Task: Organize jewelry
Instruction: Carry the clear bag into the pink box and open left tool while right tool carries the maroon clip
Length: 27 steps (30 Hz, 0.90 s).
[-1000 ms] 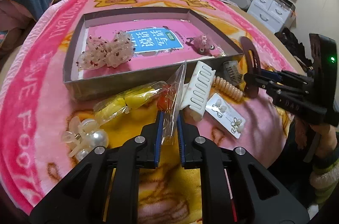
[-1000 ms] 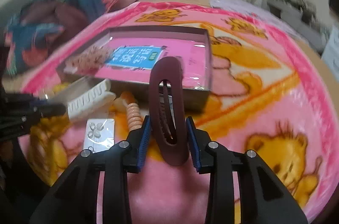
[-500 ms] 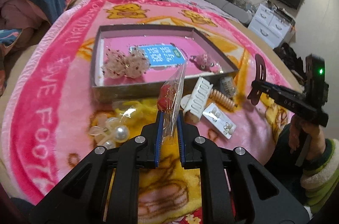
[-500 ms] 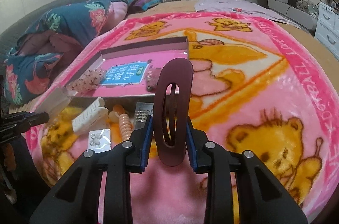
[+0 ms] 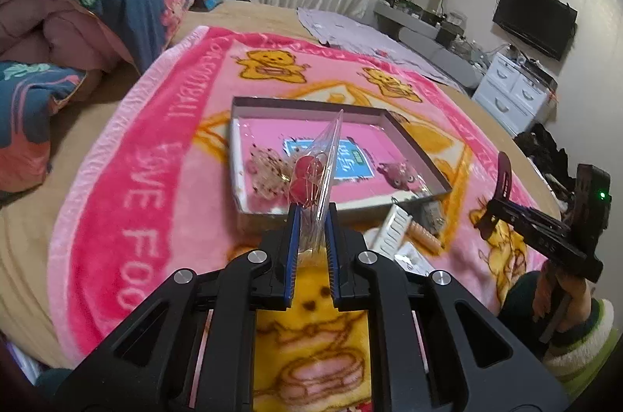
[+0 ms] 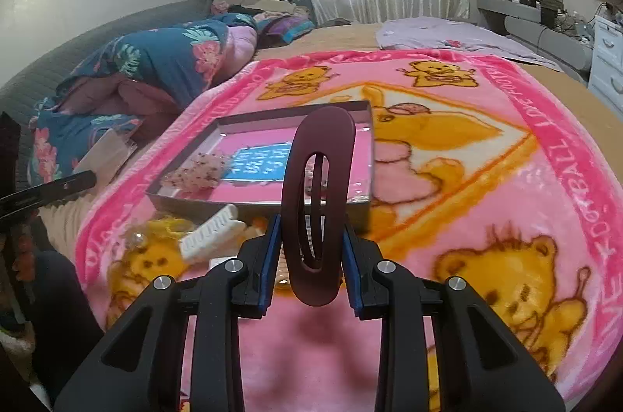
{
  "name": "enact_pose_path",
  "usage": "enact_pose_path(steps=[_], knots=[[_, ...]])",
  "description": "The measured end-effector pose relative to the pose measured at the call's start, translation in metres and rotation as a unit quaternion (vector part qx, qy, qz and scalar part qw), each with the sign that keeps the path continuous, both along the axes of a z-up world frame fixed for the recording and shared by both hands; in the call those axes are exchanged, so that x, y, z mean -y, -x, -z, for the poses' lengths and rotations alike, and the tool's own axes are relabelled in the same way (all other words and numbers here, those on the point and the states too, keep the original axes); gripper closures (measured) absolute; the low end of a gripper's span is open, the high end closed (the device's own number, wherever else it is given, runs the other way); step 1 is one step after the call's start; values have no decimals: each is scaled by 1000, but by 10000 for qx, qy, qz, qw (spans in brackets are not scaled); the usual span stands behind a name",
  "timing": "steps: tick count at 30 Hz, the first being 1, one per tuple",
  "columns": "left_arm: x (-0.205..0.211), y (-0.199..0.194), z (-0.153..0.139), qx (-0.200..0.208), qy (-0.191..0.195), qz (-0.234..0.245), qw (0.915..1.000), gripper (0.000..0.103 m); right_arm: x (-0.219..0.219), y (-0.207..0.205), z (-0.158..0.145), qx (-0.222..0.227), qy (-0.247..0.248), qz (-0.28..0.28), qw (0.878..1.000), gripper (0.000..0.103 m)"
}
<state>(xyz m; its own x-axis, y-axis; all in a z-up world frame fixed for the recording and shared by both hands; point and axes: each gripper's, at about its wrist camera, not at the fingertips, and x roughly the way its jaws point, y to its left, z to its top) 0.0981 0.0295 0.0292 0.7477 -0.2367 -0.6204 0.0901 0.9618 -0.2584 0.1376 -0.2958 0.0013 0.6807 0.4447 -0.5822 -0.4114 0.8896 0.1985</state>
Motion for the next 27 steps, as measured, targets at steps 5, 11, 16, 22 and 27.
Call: enact_pose_path(steps=[5, 11, 16, 22, 27], knots=[[-4, -9, -4, 28, -14, -47, 10000, 97, -7, 0, -7, 88, -49, -78, 9999, 75], [1, -21, -13, 151, -71, 11, 9999, 97, -10, -3, -17, 198, -110, -88, 9997, 75], [11, -36, -18, 187, -102, 134, 9997, 97, -11, -11, -22, 195, -90, -32, 9998, 75], [30, -51, -24, 235, -106, 329, 9991, 97, -12, -20, -33, 277, -59, 26, 9996, 75], [42, -67, -29, 292, -68, 477, 9984, 97, -12, -27, -44, 400, -13, 115, 9991, 75]])
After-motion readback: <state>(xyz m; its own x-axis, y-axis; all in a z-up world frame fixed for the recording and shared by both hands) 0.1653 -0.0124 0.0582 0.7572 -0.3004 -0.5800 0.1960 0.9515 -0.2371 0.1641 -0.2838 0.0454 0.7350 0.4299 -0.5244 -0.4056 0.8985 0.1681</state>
